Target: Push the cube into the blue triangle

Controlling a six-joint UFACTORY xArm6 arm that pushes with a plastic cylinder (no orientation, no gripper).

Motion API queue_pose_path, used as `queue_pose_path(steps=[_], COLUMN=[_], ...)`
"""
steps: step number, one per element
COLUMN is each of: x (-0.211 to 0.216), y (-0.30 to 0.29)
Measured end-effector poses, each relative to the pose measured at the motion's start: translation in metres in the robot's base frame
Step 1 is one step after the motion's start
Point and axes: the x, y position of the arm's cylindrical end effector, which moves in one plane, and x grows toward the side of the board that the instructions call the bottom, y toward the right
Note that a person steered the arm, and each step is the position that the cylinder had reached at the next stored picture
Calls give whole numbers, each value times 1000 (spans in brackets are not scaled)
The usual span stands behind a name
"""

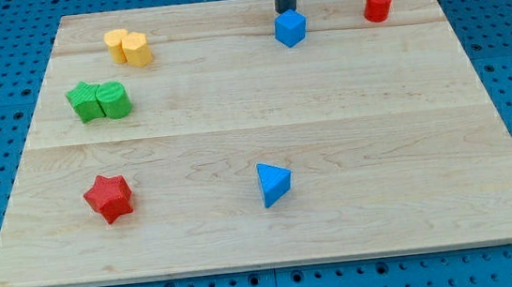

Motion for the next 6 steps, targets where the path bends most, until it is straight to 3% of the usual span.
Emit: queue_pose_path(steps=[1,2,3,4,5,6], x=[91,130,133,169,180,147], y=[-13,6,16,59,12,-8])
